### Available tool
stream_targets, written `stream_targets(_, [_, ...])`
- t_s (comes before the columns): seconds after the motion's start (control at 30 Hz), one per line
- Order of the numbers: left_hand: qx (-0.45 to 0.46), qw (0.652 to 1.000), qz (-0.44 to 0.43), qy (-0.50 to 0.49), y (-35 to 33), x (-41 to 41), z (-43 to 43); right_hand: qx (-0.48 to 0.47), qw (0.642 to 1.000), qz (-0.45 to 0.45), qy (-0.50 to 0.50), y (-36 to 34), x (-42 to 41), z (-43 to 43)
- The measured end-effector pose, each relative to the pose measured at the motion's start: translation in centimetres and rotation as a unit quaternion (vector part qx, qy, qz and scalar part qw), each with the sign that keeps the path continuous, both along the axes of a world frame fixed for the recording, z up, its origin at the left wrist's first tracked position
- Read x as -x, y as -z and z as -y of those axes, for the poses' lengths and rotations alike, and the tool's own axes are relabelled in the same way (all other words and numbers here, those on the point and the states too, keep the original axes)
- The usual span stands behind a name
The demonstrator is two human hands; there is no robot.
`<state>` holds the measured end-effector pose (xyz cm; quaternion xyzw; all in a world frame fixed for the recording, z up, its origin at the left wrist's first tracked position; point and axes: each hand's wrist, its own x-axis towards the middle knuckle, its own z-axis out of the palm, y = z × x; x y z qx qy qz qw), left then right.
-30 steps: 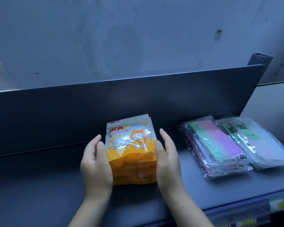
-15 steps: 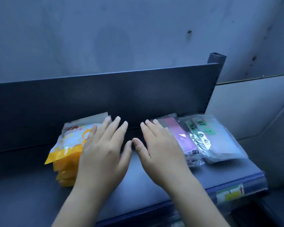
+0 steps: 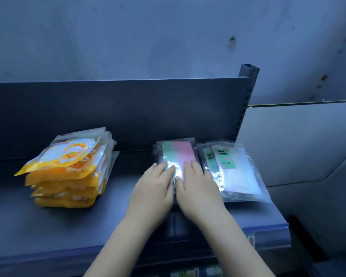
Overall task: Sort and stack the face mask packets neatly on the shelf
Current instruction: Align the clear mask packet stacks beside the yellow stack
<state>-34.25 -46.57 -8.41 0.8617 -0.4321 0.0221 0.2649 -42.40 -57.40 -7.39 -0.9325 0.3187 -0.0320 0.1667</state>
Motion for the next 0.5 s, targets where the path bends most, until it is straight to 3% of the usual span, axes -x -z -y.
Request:
stream_targets(0.17, [0.046,0.994,-0.087,-0.048,1.0,-0.2,-0.4,-0.044,0.997,0.048,-0.028,0.0,-0.2,-0.2])
stream_targets(0.37, [0.153,0.973,-0.118,-0.127,0.9,-1.9,-2.9,-0.187,0.969,0.15,-0.055,-0.2,-1.3,-1.6])
stream_targets(0.43, [0.196,0.96,-0.127,-0.151,0.4,-2.6,-3.4,-0.248,0.947,0.204,-0.018,-0.3,-1.9,-1.1])
stream_targets(0.5, [0.226,0.935,-0.207,-0.178,-0.3,-3.3,-3.4,-0.383,0.891,0.24,0.027,-0.8,-2.5,-0.4])
